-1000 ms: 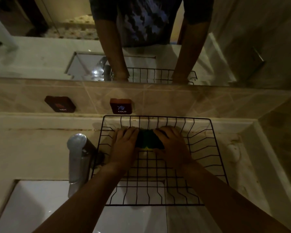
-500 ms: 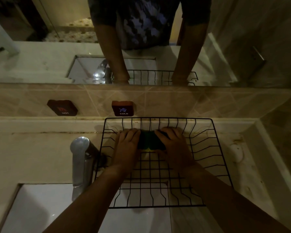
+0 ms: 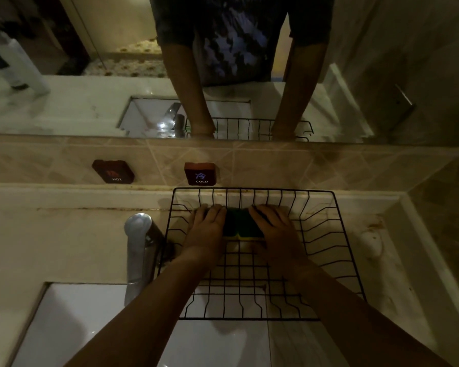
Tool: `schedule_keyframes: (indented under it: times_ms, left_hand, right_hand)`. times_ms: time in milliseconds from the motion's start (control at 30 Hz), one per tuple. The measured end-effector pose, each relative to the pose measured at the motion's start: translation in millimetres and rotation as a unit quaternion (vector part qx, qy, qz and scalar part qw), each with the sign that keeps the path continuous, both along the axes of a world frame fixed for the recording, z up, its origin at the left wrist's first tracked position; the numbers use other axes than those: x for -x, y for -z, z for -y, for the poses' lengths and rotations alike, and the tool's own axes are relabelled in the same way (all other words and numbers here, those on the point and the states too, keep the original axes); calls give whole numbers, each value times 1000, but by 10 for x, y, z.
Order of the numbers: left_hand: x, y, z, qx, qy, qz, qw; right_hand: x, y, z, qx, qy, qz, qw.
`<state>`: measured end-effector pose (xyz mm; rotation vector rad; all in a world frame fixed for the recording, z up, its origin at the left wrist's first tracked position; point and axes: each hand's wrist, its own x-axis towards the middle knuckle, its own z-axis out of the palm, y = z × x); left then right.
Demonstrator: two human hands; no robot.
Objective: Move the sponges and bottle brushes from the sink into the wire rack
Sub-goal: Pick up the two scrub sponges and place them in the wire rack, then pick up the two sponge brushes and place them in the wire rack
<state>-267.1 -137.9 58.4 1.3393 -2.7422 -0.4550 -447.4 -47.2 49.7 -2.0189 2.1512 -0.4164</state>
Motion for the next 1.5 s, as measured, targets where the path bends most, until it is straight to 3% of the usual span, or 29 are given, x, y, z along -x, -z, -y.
schedule_keyframes:
  times_ms: [133,300,633,767,1100,1500]
  left_hand:
    - [-78,-142,-111,0,25,-4,1000]
    - [-265,-373,-361,-5,9,-69,998]
    - [-1015,-1051,-1058,-35,40,-143,988]
    - [-1489,-1256,-1286,-20,70,-144,987]
    - [-2485,-1534,-1650,15,102,-124,987]
    - [-3052,-1425,-1957,-13,42,-65,997]
  right_hand:
    - [-28,-79,-116,-11,8,10,1000]
    - [-214,-302,-259,-50,25,6,998]
    - [-1179,-1056,-1003,-6,55,47,997]
    - [-1622,-1303,-1284,20,74,35,996]
    - [-2541,-1633,-1814,-19,120,1,993]
    - [-3010,-1417,-1995,-59,106,20,992]
